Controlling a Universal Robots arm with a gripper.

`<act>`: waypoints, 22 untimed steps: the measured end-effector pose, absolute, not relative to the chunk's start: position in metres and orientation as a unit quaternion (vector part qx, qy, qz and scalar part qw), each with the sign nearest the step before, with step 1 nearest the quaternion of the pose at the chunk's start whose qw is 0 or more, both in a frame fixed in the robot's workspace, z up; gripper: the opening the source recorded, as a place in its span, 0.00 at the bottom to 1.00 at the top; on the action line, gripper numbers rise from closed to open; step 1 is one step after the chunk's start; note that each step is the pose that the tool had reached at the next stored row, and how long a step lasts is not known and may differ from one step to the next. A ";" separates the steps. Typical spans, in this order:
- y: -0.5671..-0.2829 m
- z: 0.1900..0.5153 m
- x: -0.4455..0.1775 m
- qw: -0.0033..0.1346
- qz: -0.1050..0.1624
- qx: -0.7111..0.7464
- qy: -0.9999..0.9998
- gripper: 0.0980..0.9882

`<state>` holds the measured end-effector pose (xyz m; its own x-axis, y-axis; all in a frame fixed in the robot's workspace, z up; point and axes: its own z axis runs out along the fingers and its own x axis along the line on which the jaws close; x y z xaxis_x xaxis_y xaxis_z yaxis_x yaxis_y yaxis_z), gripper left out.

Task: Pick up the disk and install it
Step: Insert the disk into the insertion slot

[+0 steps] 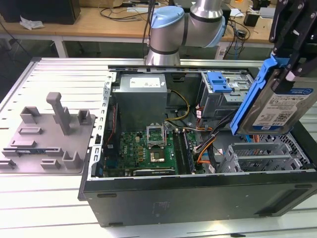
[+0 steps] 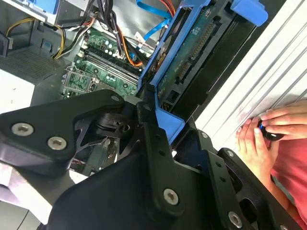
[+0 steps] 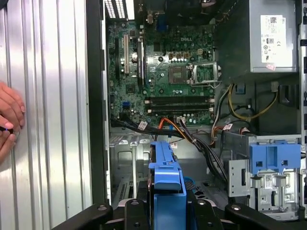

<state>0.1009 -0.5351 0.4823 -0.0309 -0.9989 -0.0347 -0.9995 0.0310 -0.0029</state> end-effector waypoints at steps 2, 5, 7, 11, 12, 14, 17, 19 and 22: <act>-0.535 0.482 0.105 0.013 0.011 -0.696 0.718 0.30; -0.535 0.481 0.109 0.013 0.011 -0.696 0.718 0.30; -0.536 0.480 0.110 0.013 0.010 -0.696 0.718 0.30; -0.538 0.476 0.110 0.013 0.010 -0.696 0.718 0.30; -0.538 0.476 0.110 0.013 0.010 -0.696 0.718 0.30; -0.540 0.475 0.110 0.013 0.010 -0.696 0.718 0.30; -0.545 0.473 0.110 0.013 0.010 -0.696 0.718 0.30; -0.546 0.472 0.110 0.012 0.010 -0.696 0.718 0.30; -0.546 0.472 0.110 0.012 0.009 -0.696 0.718 0.30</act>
<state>0.1099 -0.5463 0.4723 -0.0307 -0.9991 -0.0303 -0.9995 0.0308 -0.0030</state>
